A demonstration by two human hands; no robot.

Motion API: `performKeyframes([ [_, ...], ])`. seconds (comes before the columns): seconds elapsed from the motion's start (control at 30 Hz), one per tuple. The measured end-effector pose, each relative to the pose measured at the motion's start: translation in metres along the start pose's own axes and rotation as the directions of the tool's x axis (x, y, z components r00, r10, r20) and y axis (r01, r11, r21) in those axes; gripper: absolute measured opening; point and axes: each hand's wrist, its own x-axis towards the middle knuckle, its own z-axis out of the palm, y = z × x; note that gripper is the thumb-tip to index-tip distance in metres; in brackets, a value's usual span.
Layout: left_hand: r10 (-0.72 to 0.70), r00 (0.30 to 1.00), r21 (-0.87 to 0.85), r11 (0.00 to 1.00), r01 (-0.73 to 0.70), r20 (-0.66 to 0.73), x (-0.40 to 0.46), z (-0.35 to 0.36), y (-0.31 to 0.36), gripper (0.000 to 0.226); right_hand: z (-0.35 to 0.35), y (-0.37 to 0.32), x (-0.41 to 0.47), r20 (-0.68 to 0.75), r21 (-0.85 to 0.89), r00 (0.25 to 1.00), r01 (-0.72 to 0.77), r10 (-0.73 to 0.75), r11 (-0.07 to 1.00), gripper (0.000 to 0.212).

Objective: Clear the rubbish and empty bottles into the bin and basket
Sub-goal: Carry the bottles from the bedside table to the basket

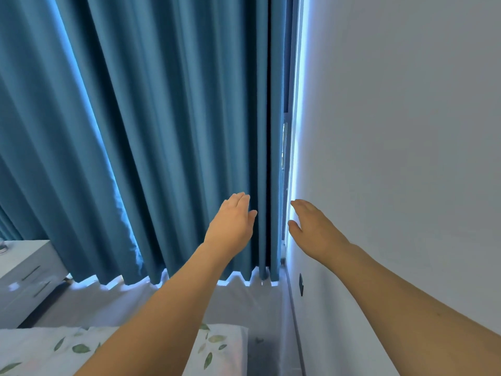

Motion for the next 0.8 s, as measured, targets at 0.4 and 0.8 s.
performKeyframes([
  [0.4,-0.016,1.000,0.034,0.999,0.015,0.027,0.101,0.038,-0.025,0.048,0.018,0.041,0.114,0.031,-0.003,0.999,0.018,-0.018,1.000,0.047],
  [0.8,-0.109,0.993,0.018,0.994,0.108,0.038,0.261,0.078,-0.110,0.051,0.047,0.062,0.294,0.030,-0.015,0.998,0.053,-0.053,0.998,0.050],
])
